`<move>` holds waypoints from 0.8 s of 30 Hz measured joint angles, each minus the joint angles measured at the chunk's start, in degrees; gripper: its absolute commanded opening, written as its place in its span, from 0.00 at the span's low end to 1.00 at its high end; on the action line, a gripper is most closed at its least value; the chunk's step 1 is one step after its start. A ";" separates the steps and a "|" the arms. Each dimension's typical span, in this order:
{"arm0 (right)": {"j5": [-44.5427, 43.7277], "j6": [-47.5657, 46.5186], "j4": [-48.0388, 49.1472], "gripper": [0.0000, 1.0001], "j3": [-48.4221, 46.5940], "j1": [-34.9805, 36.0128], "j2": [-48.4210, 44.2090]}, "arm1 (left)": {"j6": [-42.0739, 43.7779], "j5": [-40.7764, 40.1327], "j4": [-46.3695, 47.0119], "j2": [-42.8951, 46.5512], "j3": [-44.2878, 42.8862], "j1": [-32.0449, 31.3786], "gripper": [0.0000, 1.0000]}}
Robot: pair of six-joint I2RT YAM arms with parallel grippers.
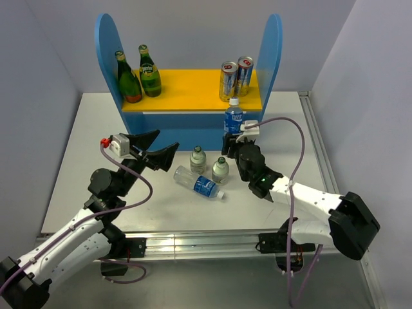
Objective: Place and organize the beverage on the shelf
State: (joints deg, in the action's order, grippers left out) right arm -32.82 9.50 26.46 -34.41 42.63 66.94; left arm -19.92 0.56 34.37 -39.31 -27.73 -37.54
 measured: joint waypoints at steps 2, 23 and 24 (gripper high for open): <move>0.26 0.00 1.70 0.00 -0.02 -0.50 2.21 | 0.37 0.00 0.13 0.00 0.37 0.00 0.99; -1.09 1.53 10.05 0.00 -1.73 -7.32 20.48 | 2.23 -2.36 1.84 0.22 3.17 0.00 0.99; -1.20 1.49 10.08 0.00 -2.10 -7.43 21.27 | 2.27 -2.40 1.84 0.22 3.26 0.00 0.99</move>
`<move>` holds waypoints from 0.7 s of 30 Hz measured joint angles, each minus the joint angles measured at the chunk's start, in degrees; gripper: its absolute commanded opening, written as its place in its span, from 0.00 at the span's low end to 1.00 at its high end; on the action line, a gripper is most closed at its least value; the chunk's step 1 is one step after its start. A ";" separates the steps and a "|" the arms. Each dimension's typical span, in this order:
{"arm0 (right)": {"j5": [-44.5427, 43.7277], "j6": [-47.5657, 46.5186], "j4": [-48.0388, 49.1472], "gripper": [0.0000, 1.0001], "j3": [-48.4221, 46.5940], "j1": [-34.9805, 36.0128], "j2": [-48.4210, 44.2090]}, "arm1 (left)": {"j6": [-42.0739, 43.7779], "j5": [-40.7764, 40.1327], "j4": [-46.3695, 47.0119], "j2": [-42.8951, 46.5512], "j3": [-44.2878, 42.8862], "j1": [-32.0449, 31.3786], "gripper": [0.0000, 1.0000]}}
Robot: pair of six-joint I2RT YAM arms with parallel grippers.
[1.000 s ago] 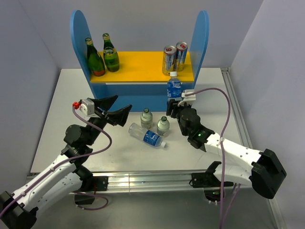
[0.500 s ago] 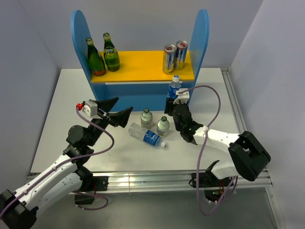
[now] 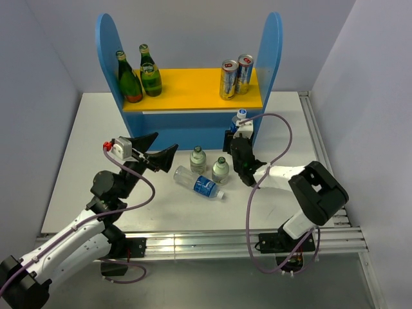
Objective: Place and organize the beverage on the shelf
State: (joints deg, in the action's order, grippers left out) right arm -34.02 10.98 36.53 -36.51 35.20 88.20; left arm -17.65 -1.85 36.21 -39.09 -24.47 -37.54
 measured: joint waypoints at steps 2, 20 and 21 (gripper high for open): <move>-0.09 -0.13 0.35 0.00 -0.66 -0.22 1.11 | 0.00 -0.11 0.11 0.24 0.26 0.00 0.99; -1.27 -0.11 1.55 0.00 -12.57 -5.40 13.00 | 1.01 -2.56 1.05 2.47 1.77 0.00 0.99; -1.31 -0.07 1.40 0.00 -12.81 -5.49 13.25 | 1.09 -2.62 1.11 2.40 1.77 0.00 0.99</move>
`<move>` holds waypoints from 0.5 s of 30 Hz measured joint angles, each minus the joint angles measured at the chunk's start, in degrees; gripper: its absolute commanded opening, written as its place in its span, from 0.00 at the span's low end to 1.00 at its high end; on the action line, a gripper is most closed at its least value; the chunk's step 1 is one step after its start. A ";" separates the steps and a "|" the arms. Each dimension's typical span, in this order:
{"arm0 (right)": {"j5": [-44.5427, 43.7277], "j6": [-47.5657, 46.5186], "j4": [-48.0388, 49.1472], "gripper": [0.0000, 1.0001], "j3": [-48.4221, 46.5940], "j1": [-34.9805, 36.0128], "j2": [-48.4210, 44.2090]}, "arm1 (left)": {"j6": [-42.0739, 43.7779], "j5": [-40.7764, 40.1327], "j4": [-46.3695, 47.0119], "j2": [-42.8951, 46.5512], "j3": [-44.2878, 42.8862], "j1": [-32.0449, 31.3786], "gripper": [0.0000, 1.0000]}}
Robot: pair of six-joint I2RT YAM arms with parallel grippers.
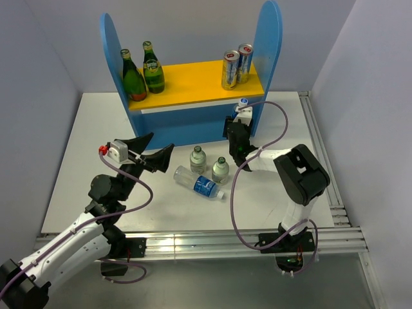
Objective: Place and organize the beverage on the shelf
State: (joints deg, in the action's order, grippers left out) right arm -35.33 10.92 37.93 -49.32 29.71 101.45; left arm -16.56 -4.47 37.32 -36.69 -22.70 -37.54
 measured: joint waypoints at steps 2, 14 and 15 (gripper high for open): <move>0.15 0.15 -0.76 0.00 -0.20 -0.07 0.17 | 0.13 -0.13 0.31 -0.24 0.00 0.00 0.99; -0.22 -0.74 -3.34 0.00 -4.42 -0.44 4.22 | 0.39 -0.48 2.29 -1.09 0.87 0.00 0.99; -0.20 -0.87 -3.54 0.00 -5.27 -0.52 4.92 | 0.42 -0.52 2.32 -1.07 0.87 0.00 0.99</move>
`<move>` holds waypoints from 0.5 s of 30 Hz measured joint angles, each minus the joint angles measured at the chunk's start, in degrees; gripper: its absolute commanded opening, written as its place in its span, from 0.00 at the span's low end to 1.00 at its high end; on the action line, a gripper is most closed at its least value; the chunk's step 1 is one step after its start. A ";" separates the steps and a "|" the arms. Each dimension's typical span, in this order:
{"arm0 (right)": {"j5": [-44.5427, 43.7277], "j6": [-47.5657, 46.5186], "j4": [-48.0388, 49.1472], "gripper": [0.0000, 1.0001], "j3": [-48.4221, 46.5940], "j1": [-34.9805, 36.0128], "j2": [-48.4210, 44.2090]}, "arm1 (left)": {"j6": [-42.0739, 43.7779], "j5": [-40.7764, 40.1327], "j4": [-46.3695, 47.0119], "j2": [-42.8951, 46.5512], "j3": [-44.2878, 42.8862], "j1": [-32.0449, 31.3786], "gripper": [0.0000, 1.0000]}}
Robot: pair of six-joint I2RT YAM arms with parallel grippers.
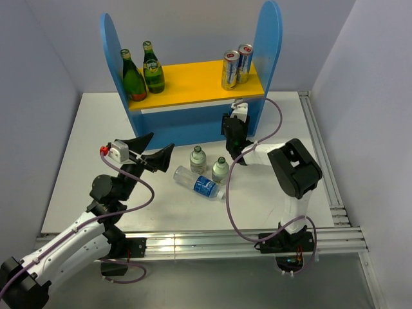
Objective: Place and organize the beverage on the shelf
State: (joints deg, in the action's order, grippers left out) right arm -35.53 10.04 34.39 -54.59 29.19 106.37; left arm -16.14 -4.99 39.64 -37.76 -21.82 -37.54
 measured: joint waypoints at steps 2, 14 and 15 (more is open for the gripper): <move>0.09 -0.15 -1.05 0.00 -1.70 -0.24 1.01 | 0.00 -0.04 0.02 0.00 0.00 0.00 0.99; 1.38 1.77 -10.12 0.00 -13.03 -2.05 6.49 | 0.37 -0.44 0.07 0.00 0.07 0.00 0.99; 2.27 1.88 -10.64 0.04 -13.94 -2.45 7.02 | 0.39 -0.44 0.07 0.00 0.07 0.00 0.99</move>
State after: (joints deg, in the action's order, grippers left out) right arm -33.26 11.92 23.75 -68.53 26.74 113.38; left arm -15.75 -5.43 39.70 -37.76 -21.76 -37.54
